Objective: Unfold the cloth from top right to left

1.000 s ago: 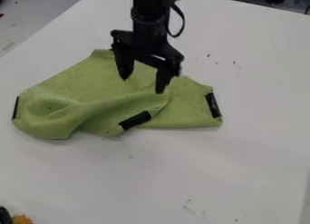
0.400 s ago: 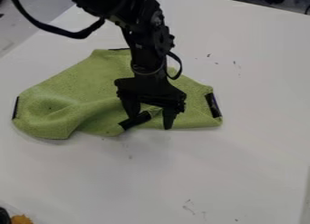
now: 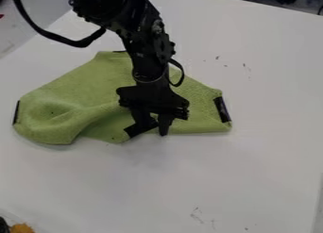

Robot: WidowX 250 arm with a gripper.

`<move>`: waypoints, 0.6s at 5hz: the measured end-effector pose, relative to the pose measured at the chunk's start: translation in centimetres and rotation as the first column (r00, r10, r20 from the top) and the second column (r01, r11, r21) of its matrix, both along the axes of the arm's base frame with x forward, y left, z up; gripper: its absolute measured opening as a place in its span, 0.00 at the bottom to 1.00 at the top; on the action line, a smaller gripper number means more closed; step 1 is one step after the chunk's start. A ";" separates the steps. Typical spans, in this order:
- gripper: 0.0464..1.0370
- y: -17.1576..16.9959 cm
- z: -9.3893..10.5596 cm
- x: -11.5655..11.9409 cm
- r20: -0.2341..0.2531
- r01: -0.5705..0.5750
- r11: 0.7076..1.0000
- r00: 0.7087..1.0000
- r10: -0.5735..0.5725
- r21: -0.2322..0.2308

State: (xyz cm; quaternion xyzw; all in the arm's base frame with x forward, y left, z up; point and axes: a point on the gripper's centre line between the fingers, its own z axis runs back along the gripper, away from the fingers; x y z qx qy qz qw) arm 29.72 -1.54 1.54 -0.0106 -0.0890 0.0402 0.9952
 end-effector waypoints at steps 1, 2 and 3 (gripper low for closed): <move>0.35 0.2 0.3 0.3 -0.017 0.011 1.000 1.000 -0.012 -0.001; 0.65 0.5 1.0 0.6 -0.039 0.016 1.000 0.999 -0.015 0.023; 0.93 0.5 1.1 0.9 -0.030 0.030 0.999 0.999 -0.029 0.024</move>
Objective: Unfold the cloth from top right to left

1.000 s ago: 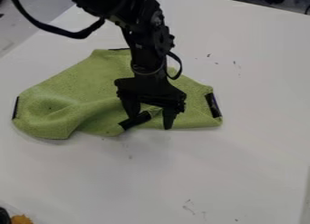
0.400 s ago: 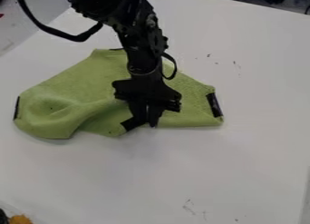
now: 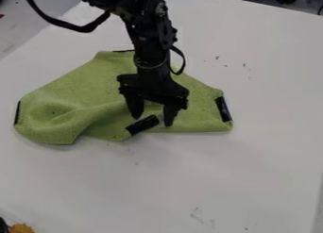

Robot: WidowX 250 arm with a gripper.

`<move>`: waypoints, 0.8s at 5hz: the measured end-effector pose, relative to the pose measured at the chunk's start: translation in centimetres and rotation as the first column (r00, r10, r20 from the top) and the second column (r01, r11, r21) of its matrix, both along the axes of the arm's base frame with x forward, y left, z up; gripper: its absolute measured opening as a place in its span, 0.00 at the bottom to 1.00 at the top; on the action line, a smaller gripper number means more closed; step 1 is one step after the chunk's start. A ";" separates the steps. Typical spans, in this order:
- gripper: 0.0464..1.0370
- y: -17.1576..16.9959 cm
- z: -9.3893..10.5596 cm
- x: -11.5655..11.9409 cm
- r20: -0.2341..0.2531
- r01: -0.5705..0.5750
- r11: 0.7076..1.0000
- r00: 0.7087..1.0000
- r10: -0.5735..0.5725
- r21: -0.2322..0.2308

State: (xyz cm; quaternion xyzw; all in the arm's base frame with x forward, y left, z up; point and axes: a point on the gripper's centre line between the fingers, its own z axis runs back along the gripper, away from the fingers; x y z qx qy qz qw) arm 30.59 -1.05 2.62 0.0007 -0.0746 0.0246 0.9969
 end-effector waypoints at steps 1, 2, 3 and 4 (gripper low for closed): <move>0.97 0.3 -0.7 0.1 -0.007 -0.002 1.000 1.000 0.002 -0.011; 0.93 0.7 -1.5 0.4 -0.005 0.001 1.000 1.000 -0.001 -0.028; 0.68 1.1 -1.8 0.6 -0.007 -0.003 0.999 1.000 0.002 -0.035; 0.38 1.2 -1.8 1.0 -0.011 0.003 0.999 1.000 -0.004 -0.036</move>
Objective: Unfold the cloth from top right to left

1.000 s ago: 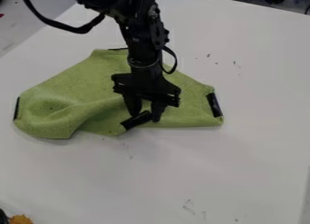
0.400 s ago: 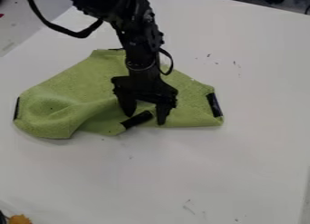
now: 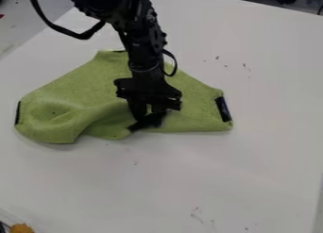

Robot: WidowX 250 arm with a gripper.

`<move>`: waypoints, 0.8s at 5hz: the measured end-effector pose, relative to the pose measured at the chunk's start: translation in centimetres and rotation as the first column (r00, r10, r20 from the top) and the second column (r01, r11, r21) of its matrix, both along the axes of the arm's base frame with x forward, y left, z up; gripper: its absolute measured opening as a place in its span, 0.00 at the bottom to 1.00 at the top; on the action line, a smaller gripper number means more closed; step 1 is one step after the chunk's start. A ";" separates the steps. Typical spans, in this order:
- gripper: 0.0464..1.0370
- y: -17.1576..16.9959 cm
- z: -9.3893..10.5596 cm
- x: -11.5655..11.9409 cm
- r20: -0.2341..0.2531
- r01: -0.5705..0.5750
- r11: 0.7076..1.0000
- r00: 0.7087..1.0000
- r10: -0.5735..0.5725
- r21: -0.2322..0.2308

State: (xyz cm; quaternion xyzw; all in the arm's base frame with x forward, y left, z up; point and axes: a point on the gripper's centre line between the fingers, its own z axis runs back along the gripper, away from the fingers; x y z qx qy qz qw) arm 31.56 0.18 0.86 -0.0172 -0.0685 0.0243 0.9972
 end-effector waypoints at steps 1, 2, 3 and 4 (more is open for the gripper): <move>0.16 -0.1 0.1 0.1 -0.005 0.001 1.000 1.000 -0.001 -0.002; 0.04 0.2 0.3 -0.2 -0.032 -0.010 1.000 0.999 0.011 0.030; 0.02 -0.4 3.7 -0.4 -0.018 -0.013 0.993 1.000 0.015 0.114; 0.02 -2.1 6.6 -1.7 -0.016 -0.030 0.984 0.999 0.034 0.173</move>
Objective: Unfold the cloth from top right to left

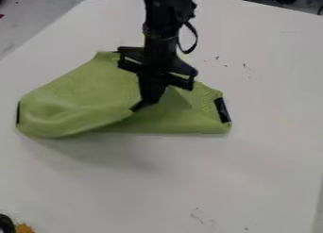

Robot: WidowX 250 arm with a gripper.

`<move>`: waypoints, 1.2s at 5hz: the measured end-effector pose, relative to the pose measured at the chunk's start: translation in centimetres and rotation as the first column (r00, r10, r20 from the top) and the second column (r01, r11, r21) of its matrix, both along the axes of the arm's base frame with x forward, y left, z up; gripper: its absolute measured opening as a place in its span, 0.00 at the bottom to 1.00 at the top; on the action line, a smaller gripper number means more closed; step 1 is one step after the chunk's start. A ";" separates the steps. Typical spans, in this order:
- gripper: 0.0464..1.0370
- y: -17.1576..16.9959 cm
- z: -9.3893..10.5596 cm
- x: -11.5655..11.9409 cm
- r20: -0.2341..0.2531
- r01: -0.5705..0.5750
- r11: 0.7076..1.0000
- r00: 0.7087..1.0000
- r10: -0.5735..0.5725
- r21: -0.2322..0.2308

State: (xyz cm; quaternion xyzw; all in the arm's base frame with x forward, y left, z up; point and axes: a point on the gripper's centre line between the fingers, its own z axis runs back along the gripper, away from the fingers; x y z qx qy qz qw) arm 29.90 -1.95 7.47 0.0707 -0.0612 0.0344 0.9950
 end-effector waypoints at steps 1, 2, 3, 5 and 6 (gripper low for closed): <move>0.02 -2.2 0.7 -2.3 0.013 -0.042 0.999 0.999 0.042 -0.007; 0.02 -3.1 -0.1 -4.3 0.027 -0.071 0.996 0.997 0.072 -0.056; 0.02 -3.4 -1.4 -5.9 0.046 -0.083 0.992 0.995 0.087 -0.094; 0.02 -4.0 -2.8 -10.3 0.132 -0.068 0.994 0.988 0.078 -0.082; 0.03 -3.7 -3.6 -11.1 0.132 -0.064 0.994 0.988 0.076 -0.092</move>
